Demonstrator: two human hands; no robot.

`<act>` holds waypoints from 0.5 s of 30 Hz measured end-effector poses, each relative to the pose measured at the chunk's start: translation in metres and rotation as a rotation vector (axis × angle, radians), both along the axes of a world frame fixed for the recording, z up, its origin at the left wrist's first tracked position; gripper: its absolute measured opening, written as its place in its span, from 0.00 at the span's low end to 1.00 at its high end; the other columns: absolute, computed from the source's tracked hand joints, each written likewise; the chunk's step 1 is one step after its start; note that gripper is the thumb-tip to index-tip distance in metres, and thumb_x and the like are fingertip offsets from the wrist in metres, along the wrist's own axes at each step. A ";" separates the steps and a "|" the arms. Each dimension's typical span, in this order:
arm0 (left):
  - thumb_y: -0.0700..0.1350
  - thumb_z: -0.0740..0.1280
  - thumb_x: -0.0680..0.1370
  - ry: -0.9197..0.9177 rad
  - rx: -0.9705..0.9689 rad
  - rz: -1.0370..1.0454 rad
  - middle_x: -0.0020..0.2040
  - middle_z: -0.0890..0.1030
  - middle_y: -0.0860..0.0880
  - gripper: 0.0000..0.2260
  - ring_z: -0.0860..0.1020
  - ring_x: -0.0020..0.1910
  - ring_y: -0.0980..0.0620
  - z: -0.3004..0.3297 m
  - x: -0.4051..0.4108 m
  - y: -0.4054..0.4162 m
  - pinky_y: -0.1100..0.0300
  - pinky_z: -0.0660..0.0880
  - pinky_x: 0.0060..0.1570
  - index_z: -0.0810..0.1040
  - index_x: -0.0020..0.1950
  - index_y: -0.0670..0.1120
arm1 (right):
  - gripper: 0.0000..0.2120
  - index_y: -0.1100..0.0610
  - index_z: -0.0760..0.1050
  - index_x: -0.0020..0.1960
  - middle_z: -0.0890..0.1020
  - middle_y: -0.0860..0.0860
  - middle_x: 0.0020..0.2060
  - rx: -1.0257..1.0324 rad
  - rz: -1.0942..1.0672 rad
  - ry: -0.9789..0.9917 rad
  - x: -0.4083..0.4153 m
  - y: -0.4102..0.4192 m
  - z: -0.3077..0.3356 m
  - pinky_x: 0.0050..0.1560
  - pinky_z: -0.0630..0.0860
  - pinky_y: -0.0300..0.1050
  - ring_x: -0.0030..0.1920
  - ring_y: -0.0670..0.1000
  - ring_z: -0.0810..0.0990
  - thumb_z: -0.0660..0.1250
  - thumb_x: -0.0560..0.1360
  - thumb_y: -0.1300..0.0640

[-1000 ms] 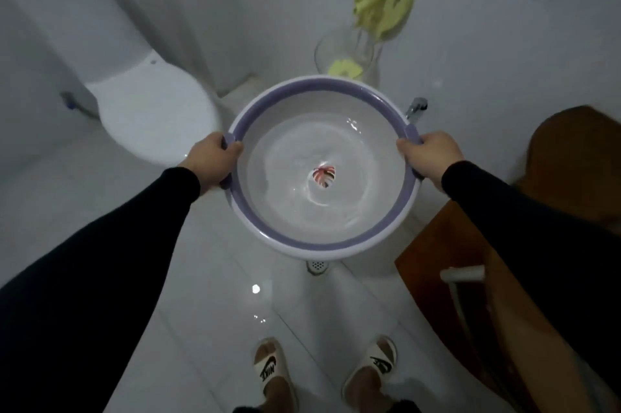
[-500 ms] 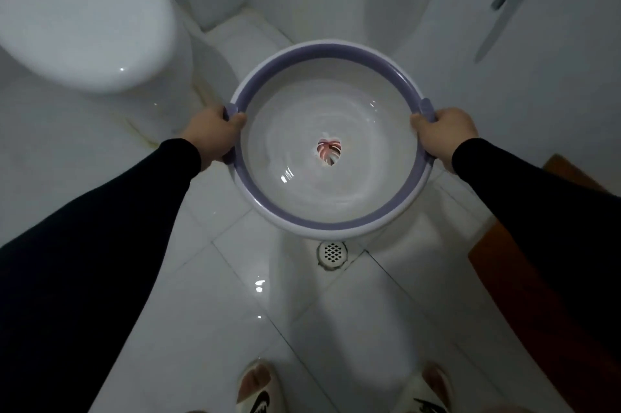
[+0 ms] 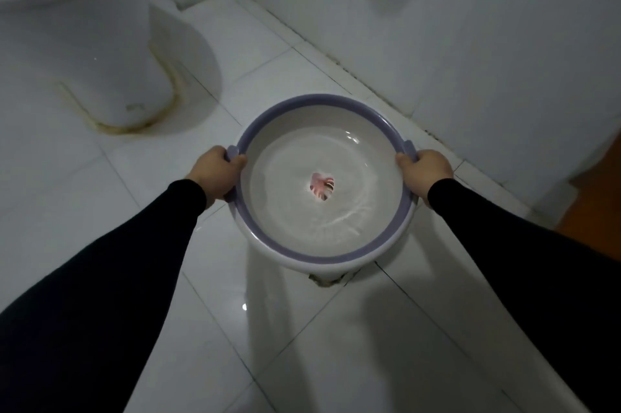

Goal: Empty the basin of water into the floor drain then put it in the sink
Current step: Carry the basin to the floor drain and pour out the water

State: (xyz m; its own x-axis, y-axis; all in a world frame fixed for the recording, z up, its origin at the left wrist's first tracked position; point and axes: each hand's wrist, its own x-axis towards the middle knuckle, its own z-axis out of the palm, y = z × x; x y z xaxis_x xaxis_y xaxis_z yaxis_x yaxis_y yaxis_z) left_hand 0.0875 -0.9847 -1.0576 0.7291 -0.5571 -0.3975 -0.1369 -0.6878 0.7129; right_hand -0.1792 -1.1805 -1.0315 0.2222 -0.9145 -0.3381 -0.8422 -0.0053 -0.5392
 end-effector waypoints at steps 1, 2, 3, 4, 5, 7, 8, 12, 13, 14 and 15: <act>0.49 0.63 0.78 0.012 -0.001 -0.002 0.39 0.76 0.45 0.12 0.77 0.33 0.46 -0.008 -0.003 0.002 0.58 0.74 0.28 0.73 0.52 0.40 | 0.21 0.67 0.78 0.53 0.80 0.61 0.44 0.012 -0.009 0.006 -0.003 0.002 -0.008 0.39 0.68 0.43 0.42 0.57 0.77 0.59 0.79 0.48; 0.48 0.63 0.78 0.023 -0.006 0.002 0.39 0.76 0.45 0.11 0.77 0.33 0.46 -0.016 -0.006 0.004 0.58 0.75 0.28 0.73 0.51 0.40 | 0.22 0.67 0.78 0.53 0.81 0.61 0.44 0.022 -0.015 0.002 -0.005 0.004 -0.017 0.39 0.69 0.43 0.43 0.58 0.79 0.59 0.79 0.48; 0.46 0.63 0.77 0.035 -0.013 0.009 0.39 0.76 0.44 0.09 0.77 0.33 0.46 -0.023 -0.008 0.006 0.57 0.75 0.28 0.74 0.50 0.41 | 0.22 0.67 0.77 0.53 0.81 0.62 0.46 0.027 -0.018 0.000 -0.006 0.006 -0.024 0.40 0.69 0.43 0.45 0.59 0.80 0.59 0.79 0.48; 0.45 0.64 0.77 0.044 -0.021 0.015 0.39 0.76 0.44 0.07 0.77 0.33 0.46 -0.030 -0.010 0.008 0.58 0.75 0.28 0.74 0.48 0.41 | 0.22 0.67 0.77 0.54 0.82 0.63 0.48 0.027 -0.018 0.003 -0.008 0.007 -0.032 0.41 0.69 0.43 0.47 0.60 0.80 0.59 0.79 0.48; 0.44 0.64 0.76 0.049 -0.026 0.020 0.38 0.76 0.44 0.05 0.76 0.32 0.46 -0.036 -0.011 0.009 0.58 0.74 0.28 0.73 0.46 0.42 | 0.22 0.67 0.77 0.54 0.82 0.63 0.49 0.021 -0.013 0.011 -0.009 0.008 -0.039 0.41 0.69 0.43 0.48 0.60 0.80 0.59 0.79 0.48; 0.41 0.63 0.75 0.054 -0.036 0.028 0.38 0.76 0.44 0.03 0.75 0.32 0.46 -0.046 -0.013 0.012 0.58 0.74 0.28 0.73 0.42 0.43 | 0.22 0.67 0.78 0.53 0.82 0.63 0.49 0.019 0.000 0.023 -0.011 0.009 -0.051 0.41 0.69 0.43 0.46 0.59 0.79 0.59 0.79 0.47; 0.41 0.63 0.75 0.057 -0.041 0.032 0.37 0.76 0.44 0.03 0.75 0.31 0.46 -0.051 -0.014 0.014 0.58 0.74 0.28 0.73 0.41 0.44 | 0.22 0.67 0.78 0.53 0.82 0.63 0.48 0.023 0.005 0.026 -0.012 0.010 -0.056 0.40 0.69 0.43 0.43 0.58 0.77 0.59 0.79 0.47; 0.41 0.63 0.75 0.049 -0.051 0.033 0.38 0.76 0.44 0.02 0.75 0.32 0.46 -0.065 -0.020 0.020 0.57 0.74 0.29 0.73 0.42 0.45 | 0.22 0.66 0.78 0.51 0.80 0.60 0.41 0.019 0.014 0.036 -0.014 0.009 -0.068 0.38 0.68 0.42 0.37 0.55 0.74 0.59 0.79 0.47; 0.41 0.63 0.75 0.042 -0.052 0.031 0.39 0.76 0.44 0.02 0.76 0.33 0.46 -0.068 -0.020 0.020 0.57 0.74 0.29 0.73 0.43 0.45 | 0.22 0.67 0.78 0.51 0.79 0.59 0.40 0.012 0.018 0.040 -0.014 0.007 -0.069 0.38 0.68 0.42 0.37 0.56 0.75 0.59 0.79 0.46; 0.42 0.63 0.76 0.035 -0.054 0.030 0.40 0.76 0.44 0.02 0.76 0.33 0.46 -0.070 -0.020 0.020 0.57 0.74 0.30 0.73 0.44 0.44 | 0.22 0.67 0.78 0.51 0.78 0.58 0.39 0.006 0.027 0.041 -0.013 0.006 -0.069 0.38 0.69 0.43 0.38 0.56 0.75 0.60 0.79 0.47; 0.42 0.62 0.76 0.031 -0.059 0.031 0.40 0.76 0.44 0.02 0.76 0.34 0.46 -0.072 -0.019 0.019 0.57 0.74 0.30 0.73 0.46 0.44 | 0.22 0.67 0.77 0.51 0.78 0.58 0.39 0.001 0.038 0.037 -0.013 0.004 -0.070 0.39 0.69 0.43 0.38 0.56 0.75 0.60 0.79 0.47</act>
State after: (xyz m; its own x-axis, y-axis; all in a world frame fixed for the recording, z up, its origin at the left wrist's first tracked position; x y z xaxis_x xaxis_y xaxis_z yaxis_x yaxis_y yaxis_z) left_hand 0.0682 -0.9659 -1.1294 0.7341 -0.5574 -0.3878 -0.0932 -0.6484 0.7556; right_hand -0.1924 -1.1768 -1.1014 0.2441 -0.9054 -0.3475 -0.8610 -0.0374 -0.5073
